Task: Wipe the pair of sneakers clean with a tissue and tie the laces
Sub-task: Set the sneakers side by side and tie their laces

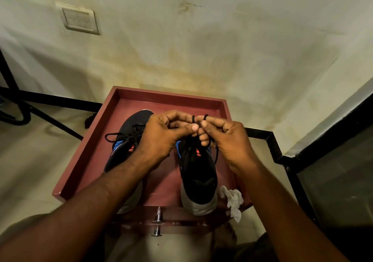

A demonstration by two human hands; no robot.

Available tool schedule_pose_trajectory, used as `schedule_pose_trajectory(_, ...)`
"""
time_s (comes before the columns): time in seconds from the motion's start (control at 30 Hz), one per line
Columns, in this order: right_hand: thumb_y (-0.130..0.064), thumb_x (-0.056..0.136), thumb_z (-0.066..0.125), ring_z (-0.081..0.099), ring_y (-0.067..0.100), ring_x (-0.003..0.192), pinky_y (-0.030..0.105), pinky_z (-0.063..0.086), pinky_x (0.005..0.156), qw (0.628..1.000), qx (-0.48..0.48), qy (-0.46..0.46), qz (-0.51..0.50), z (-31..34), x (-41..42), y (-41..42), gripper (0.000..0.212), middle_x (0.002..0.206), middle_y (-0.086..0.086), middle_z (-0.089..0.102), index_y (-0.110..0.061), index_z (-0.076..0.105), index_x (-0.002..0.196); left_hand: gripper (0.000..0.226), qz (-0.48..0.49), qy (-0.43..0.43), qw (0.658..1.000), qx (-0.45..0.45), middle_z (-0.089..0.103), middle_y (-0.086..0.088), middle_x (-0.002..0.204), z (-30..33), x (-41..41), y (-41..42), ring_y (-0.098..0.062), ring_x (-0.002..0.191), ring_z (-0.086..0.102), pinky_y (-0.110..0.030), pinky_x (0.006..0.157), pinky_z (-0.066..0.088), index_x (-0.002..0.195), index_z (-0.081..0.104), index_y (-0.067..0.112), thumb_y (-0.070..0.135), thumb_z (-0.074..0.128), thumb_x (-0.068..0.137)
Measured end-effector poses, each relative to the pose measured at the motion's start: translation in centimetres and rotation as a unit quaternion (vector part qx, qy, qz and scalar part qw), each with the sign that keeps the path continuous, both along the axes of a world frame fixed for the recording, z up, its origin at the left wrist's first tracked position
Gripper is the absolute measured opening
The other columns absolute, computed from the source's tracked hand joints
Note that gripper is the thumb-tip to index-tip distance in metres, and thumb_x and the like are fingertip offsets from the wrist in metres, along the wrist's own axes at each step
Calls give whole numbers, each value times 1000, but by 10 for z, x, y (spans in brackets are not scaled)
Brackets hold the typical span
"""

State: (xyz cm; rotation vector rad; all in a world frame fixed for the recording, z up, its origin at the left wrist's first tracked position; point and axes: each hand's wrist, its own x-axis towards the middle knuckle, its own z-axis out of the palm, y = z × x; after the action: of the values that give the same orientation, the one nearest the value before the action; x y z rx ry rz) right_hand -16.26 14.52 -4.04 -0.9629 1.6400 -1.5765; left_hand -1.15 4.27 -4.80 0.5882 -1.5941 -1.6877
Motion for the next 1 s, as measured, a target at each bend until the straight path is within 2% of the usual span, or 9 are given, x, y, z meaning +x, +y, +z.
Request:
schedule_pose_trajectory(0.07, -17, 96, 70, 58, 10, 61, 22, 52, 57, 999, 7, 29, -12, -1, 1, -2, 19, 72, 5, 71, -9, 78, 112, 40, 1, -2, 1000, 7, 77, -14, 79, 0, 0, 1, -25, 76, 76, -35, 78, 63, 102, 63, -1, 12, 85, 72)
schedule_pose_trajectory(0.13, -20, 100, 67, 54, 9, 60, 23, 47, 58, 998, 15, 61, -9, -2, 2, -4, 16, 70, 0, 69, -15, 79, 108, 47, 3, -3, 1000, 11, 78, -13, 80, 0, 0, 1, -25, 76, 77, -36, 79, 62, 104, 61, -1, 16, 86, 69)
schedule_pose_trajectory(0.3, -9, 106, 55, 61, 15, 63, 25, 51, 64, 997, 26, 62, 36, 0, 0, -3, 16, 74, 5, 74, -16, 64, 117, 19, 12, -31, 994, -101, 79, -9, 88, -3, 3, -7, -26, 88, 77, -38, 85, 61, 94, 79, 11, 15, 85, 77)
schedule_pose_trajectory(0.4, -10, 104, 57, 63, 18, 62, 34, 53, 64, 994, 45, 79, 51, 0, -1, 0, 17, 76, 8, 75, -19, 45, 112, 19, 12, -52, 980, -192, 76, -4, 105, -5, 5, -11, -14, 105, 72, -38, 91, 60, 90, 80, 16, 23, 87, 74)
schedule_pose_trajectory(0.47, -8, 104, 56, 68, 19, 67, 38, 55, 67, 991, 54, 101, 71, -1, -1, 1, 21, 80, 6, 74, -23, 43, 111, 22, -3, -65, 972, -225, 74, -1, 112, -5, 5, -11, -9, 116, 67, -40, 95, 59, 90, 81, 15, 26, 87, 72)
schedule_pose_trajectory(0.67, -10, 101, 64, 73, 19, 81, 35, 59, 77, 983, 50, 131, 122, 3, -4, 6, 29, 96, 12, 77, -18, 45, 121, 21, 38, -86, 972, -215, 78, 1, 79, -4, 7, -11, -19, 77, 76, -48, 75, 62, 94, 79, 16, 24, 88, 77)
schedule_pose_trajectory(0.8, -14, 93, 76, 76, 17, 83, 37, 62, 82, 978, 18, 189, 83, 8, -5, 10, 23, 90, 5, 78, -18, 60, 110, 26, 66, -119, 968, -209, 76, 2, 73, 1, 7, -9, -11, 69, 75, -32, 69, 62, 93, 71, 18, 26, 89, 76)
schedule_pose_trajectory(0.93, -16, 85, 84, 73, 12, 78, 33, 62, 73, 953, -30, 301, 8, 10, -6, 12, 11, 81, -6, 75, -17, 76, 93, 8, 24, -162, 956, -244, 77, 7, 76, 1, 9, -13, -14, 70, 75, -41, 69, 62, 88, 81, 27, 31, 84, 82)
schedule_pose_trajectory(1.0, -15, 87, 83, 73, 13, 81, 33, 61, 74, 946, -55, 319, 3, 10, -5, 12, 9, 84, -8, 75, -16, 77, 93, 9, -3, -191, 935, -298, 77, 13, 80, 3, 9, -11, -3, 73, 73, -35, 70, 61, 93, 82, 26, 30, 81, 86)
